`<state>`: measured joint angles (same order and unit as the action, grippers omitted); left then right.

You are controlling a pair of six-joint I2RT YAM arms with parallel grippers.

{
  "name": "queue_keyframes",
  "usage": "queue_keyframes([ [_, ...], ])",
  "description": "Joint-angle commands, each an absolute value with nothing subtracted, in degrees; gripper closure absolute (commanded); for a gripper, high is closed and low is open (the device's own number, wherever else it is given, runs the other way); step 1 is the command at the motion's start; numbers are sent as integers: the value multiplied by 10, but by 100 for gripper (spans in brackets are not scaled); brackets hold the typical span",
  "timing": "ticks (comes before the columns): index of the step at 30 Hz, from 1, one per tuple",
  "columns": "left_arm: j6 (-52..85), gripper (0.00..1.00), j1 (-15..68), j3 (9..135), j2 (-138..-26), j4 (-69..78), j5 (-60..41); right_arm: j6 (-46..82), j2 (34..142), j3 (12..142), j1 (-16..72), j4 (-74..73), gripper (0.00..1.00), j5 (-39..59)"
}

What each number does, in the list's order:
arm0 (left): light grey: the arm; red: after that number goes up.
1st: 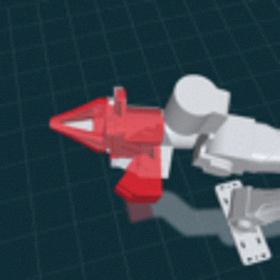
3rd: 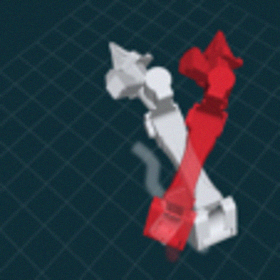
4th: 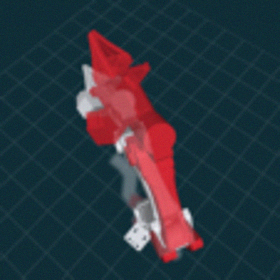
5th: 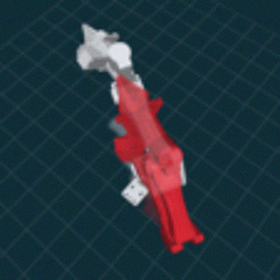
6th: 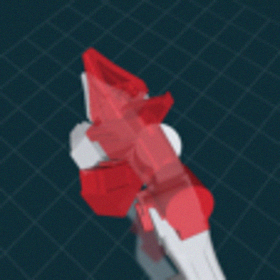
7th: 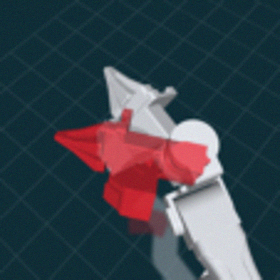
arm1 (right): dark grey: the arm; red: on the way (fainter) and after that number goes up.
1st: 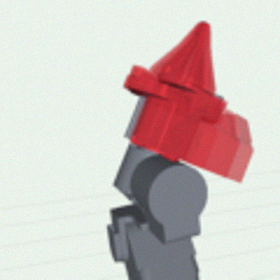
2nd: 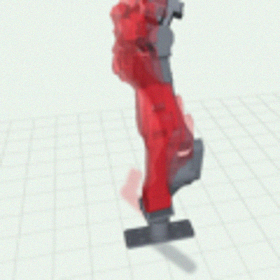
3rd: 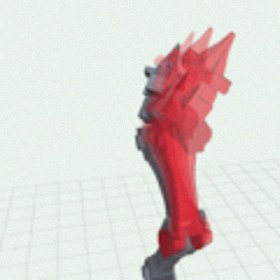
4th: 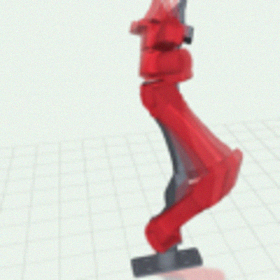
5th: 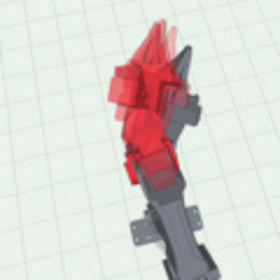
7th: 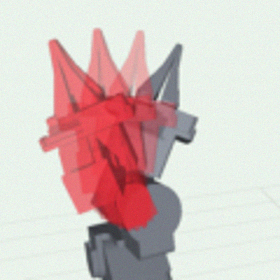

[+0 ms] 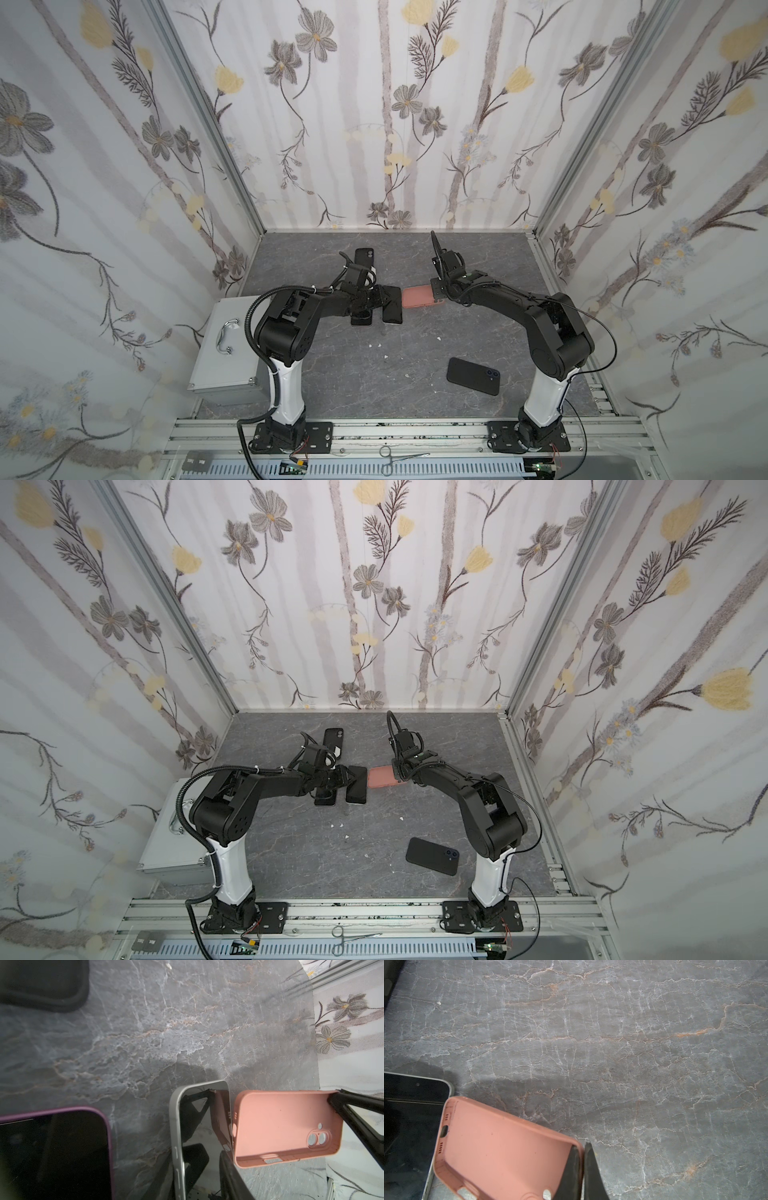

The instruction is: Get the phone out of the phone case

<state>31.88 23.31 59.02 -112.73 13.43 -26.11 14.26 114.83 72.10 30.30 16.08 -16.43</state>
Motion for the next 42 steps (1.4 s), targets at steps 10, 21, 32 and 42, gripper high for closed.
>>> queue_keyframes([
  [10, 314, 57, 234, 584, -1075, 120, -180, 134, 1143, 724, 302, 165, 100, -189],
  [21, 190, 59, 269, 582, -941, 117, -148, 100, 1004, 659, 298, 125, 100, -197],
  [32, -62, 50, 329, 517, -738, 86, -207, -20, 825, 573, 340, 99, 100, -7],
  [42, -159, 51, 363, 522, -705, -14, -246, -78, 806, 587, 379, 124, 100, 31],
])
